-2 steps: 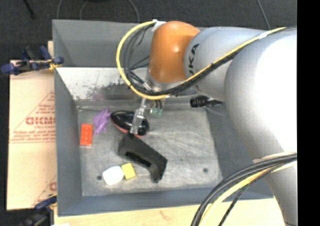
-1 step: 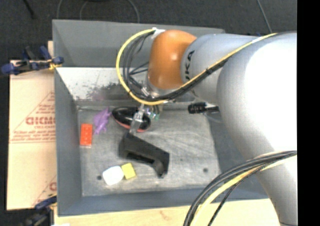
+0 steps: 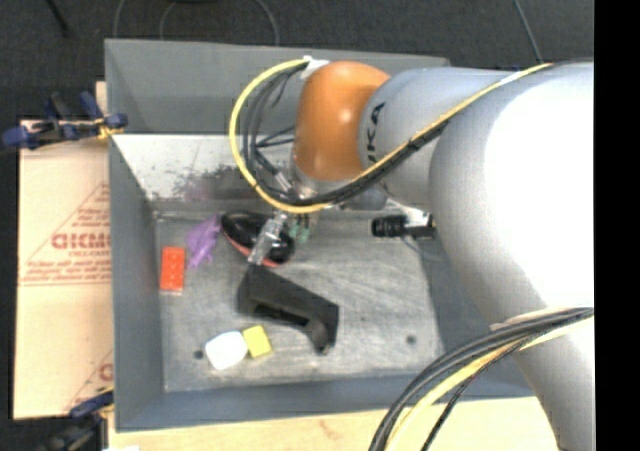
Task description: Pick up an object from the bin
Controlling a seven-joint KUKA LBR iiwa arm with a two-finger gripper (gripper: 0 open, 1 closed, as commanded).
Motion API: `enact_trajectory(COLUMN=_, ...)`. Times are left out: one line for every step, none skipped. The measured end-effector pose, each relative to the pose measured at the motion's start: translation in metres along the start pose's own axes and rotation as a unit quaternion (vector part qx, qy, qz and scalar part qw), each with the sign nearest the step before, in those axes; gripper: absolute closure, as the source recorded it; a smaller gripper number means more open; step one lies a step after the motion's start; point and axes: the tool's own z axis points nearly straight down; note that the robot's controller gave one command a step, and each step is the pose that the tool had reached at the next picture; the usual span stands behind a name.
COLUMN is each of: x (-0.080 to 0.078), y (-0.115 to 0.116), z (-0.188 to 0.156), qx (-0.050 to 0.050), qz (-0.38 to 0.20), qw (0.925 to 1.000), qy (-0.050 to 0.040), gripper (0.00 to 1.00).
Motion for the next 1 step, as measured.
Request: enact_trajectory(x=0.0002, y=0.0005, z=0.0018, qx=-0.001, qz=0.008, qw=1.0, qy=-0.001, gripper=1.0)
